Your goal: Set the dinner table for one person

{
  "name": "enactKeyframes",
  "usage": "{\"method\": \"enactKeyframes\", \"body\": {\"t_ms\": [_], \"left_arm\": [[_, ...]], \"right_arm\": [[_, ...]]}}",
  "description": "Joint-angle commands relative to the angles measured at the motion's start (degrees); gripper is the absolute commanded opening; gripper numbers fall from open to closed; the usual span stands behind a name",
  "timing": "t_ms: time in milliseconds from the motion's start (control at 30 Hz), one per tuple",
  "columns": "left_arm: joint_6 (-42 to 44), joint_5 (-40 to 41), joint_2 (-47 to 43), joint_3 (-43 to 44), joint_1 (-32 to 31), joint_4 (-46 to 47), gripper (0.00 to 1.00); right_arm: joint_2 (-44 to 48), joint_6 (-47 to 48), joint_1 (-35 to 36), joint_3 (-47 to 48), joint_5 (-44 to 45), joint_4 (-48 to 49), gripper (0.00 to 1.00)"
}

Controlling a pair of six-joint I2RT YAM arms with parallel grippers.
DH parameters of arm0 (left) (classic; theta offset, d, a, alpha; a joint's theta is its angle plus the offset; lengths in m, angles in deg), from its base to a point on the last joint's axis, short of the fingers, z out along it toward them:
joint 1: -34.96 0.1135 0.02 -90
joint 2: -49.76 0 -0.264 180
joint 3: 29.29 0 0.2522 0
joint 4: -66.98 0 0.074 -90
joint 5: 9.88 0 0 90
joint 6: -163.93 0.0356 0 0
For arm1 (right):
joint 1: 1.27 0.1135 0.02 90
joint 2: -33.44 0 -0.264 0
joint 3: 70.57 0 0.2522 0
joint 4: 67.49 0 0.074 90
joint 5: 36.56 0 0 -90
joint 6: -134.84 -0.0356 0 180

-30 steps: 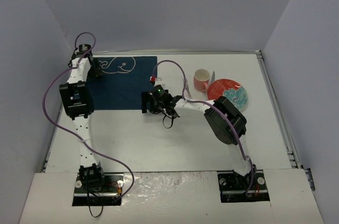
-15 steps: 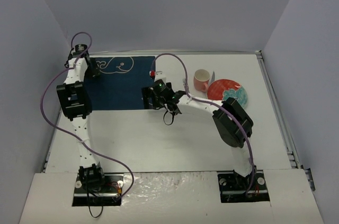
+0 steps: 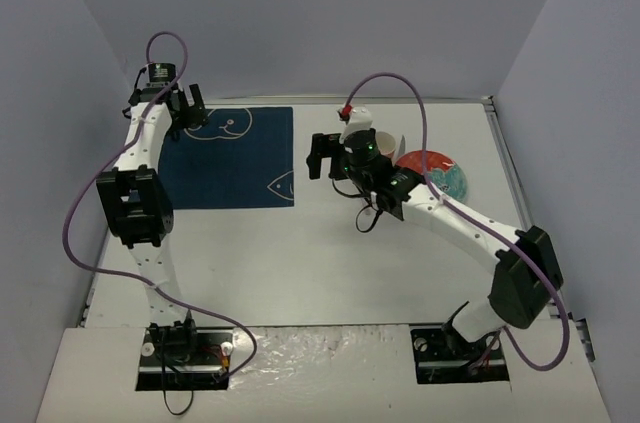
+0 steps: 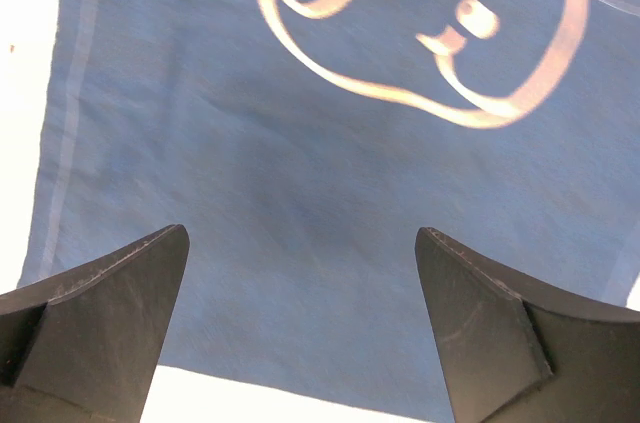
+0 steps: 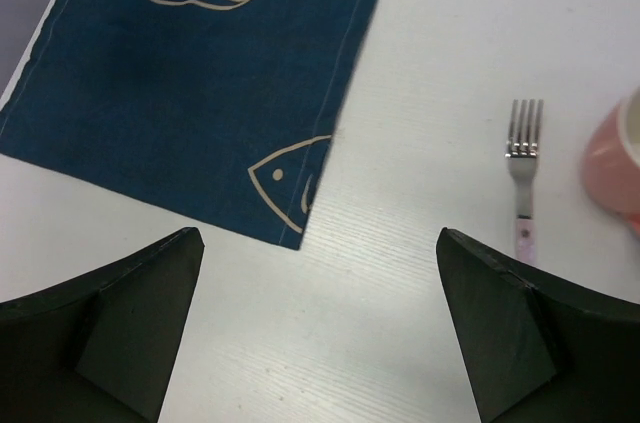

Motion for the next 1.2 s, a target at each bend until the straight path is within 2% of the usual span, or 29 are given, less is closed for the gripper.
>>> {"method": "enactKeyframes", "body": {"t_ms": [0,100,233,300,433,633,767,933,1167], "left_arm": [[-0.35,-2.66,-10.63,-4.39,-3.57,3.65,0.95],[-0.02,-1.75,-15.85,-7.72,-7.01,4.1,0.95],[0.03,-1.36,-27.24,-16.2,-10.66,5.29,0.97],[-0.34,-1.25,-30.97,-18.6,-11.03,5.66,0.97],[-0.76,-1.3,-42.83,-30.79,-11.37,6.92,0.97],[0.23,-0.83,-60.25,-45.87,-11.37,8.96,0.97],[0.21,-1.14,-68.69,-54.76,-11.49,10.69,0.97],[-0.73,-1.58,-74.37,-61.6,-11.99,10.81,0.97],[-0.62,-2.14,-76.81,-62.58,-12.34,10.03,0.97]], "right_arm": [[11.56,1.49,-3.12,-6.49,2.34,2.44,1.0],[17.7,0.59,-5.98,-12.38,3.32,3.02,1.0],[24.37,-0.72,-11.65,-17.62,3.32,2.75,1.0],[27.39,-0.49,-14.03,-18.94,3.43,2.3,1.0],[33.3,2.83,-16.36,-25.13,4.83,1.68,1.0],[42.78,-2.44,-17.89,-28.9,12.06,-4.59,1.0],[43.95,-4.57,-18.59,-31.07,12.0,-6.08,1.0],[42.44,-8.75,-21.88,-32.52,9.99,-6.64,1.0],[38.3,-11.96,-35.44,-33.7,-2.49,-6.22,1.0]]}}
